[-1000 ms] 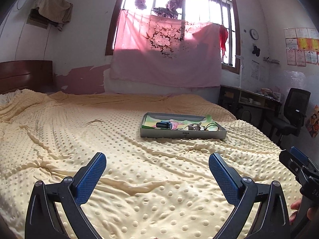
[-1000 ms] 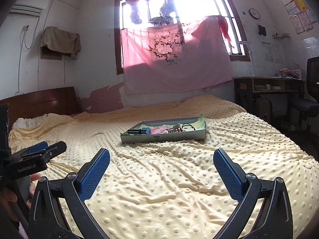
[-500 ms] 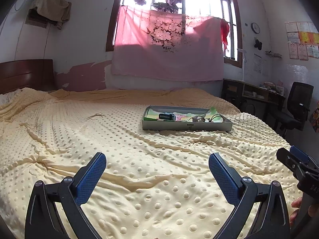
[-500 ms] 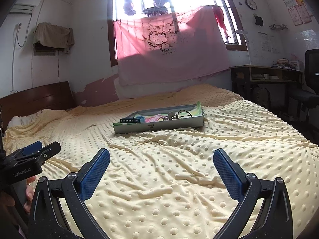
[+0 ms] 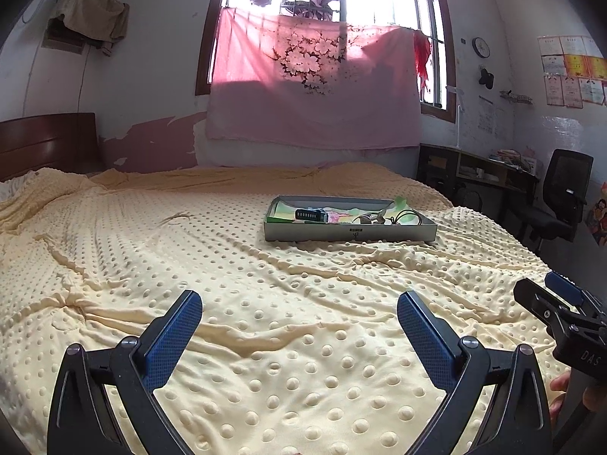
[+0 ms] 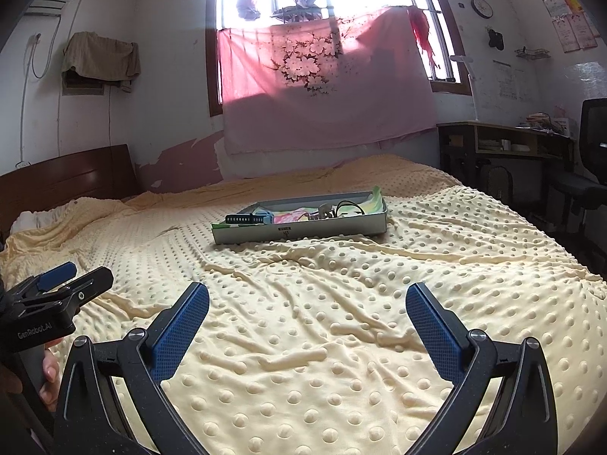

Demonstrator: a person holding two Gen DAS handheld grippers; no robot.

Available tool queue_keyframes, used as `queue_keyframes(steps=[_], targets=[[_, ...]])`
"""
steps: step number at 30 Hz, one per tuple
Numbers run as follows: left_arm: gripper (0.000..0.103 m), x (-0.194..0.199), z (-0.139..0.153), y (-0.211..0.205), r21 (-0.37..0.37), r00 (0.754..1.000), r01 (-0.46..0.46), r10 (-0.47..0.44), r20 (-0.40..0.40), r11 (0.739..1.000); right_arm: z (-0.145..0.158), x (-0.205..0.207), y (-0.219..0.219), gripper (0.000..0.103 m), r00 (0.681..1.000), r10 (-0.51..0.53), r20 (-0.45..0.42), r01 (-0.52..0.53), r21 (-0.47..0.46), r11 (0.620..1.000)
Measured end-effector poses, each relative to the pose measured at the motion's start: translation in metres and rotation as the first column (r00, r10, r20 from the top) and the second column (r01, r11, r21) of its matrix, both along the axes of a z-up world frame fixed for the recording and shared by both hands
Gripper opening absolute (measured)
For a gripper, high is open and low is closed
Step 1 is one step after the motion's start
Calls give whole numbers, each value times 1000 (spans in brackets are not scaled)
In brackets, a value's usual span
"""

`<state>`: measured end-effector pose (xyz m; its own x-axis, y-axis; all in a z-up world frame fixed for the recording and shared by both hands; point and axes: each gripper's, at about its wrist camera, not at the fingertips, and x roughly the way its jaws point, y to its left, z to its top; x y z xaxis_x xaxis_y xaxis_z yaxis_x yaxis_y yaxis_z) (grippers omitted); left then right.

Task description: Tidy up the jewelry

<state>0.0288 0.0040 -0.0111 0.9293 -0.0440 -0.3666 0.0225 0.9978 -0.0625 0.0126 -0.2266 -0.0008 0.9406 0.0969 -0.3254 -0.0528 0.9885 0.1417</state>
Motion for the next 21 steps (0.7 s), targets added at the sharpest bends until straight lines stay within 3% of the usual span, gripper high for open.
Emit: queue_keyframes(steps=[21], targets=[[103, -2, -1, 1, 5, 1000, -5, 5, -2, 1000, 9, -4, 2, 102, 1000, 7, 18, -7, -14, 1000]])
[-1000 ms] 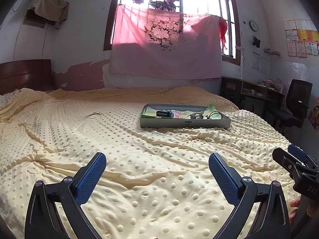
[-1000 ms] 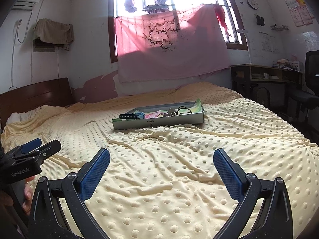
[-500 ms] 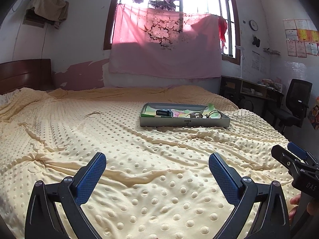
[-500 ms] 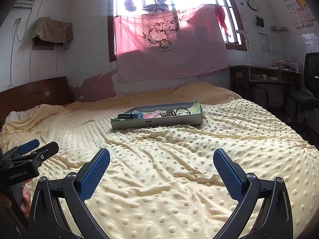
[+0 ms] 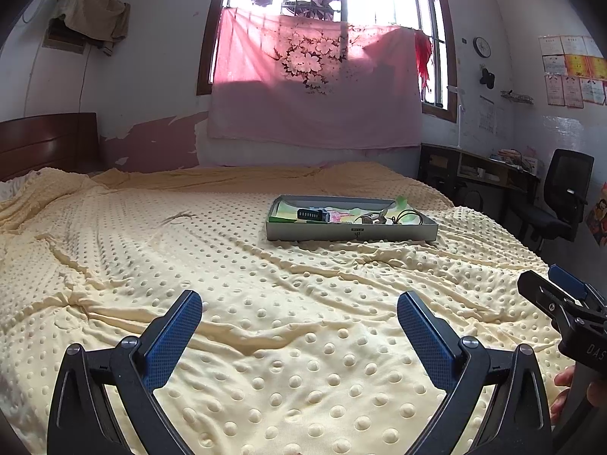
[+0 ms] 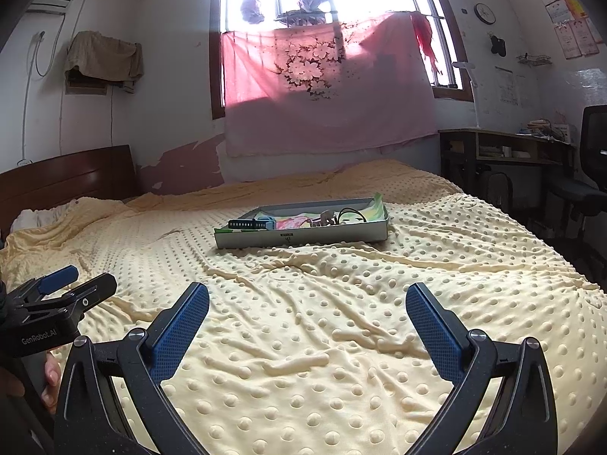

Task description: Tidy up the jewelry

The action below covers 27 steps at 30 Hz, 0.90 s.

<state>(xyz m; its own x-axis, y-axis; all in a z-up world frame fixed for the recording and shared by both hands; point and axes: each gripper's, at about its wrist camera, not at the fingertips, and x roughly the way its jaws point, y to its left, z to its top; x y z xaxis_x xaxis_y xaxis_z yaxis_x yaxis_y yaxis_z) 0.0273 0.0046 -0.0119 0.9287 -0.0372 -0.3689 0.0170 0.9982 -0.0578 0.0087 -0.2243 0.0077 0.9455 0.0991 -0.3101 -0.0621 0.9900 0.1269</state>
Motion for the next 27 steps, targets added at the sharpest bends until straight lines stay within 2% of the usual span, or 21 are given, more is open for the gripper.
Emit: queue_keyframes(steps=[27], targets=[[103, -1, 1, 1, -6, 1000, -2, 2, -2, 1000, 1, -2, -4, 102, 1000, -4, -5, 4, 3, 1000]])
